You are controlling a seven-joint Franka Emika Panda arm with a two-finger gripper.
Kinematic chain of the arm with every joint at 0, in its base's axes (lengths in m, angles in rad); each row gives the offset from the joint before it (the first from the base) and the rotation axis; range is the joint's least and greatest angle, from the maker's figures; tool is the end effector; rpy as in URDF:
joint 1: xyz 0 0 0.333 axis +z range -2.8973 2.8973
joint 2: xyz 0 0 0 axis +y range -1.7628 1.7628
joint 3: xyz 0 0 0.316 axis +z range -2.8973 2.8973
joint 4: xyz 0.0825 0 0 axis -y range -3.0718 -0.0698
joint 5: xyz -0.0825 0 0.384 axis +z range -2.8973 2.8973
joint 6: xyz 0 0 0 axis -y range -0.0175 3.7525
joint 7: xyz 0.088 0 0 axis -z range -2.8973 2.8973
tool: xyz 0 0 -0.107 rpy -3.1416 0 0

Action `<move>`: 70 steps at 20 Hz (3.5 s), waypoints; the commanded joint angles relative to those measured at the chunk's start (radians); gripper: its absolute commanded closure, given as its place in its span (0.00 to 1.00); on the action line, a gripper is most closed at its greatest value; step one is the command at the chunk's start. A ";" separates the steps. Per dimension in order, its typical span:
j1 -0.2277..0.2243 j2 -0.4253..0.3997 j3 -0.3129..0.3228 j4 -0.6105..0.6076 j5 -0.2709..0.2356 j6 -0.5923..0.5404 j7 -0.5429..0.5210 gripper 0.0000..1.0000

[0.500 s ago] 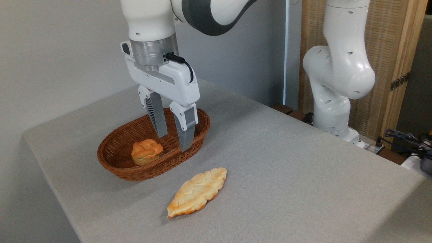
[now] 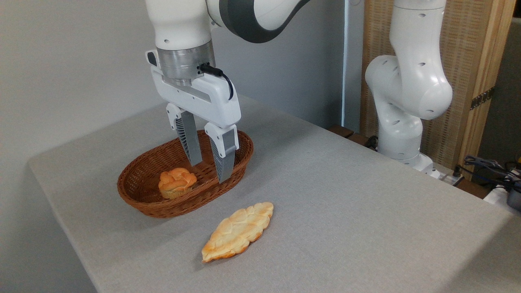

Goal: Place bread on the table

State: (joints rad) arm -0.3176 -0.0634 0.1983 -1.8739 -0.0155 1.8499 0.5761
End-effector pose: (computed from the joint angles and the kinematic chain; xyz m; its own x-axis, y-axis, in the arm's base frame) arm 0.5436 -0.0640 0.5384 0.7694 -0.6370 0.0469 -0.6378 -0.7702 0.0024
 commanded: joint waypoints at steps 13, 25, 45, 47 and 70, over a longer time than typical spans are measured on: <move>-0.004 -0.015 0.007 0.002 0.008 -0.021 -0.009 0.00; -0.008 -0.015 -0.002 0.002 -0.001 0.014 -0.010 0.00; -0.189 0.154 -0.016 -0.053 -0.113 0.273 -0.007 0.00; -0.190 0.180 -0.020 -0.053 -0.110 0.282 -0.007 0.00; -0.182 0.215 -0.060 -0.041 -0.106 0.285 -0.005 0.67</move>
State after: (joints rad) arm -0.5019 0.1525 0.1360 -1.9160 -0.1218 2.1215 0.5757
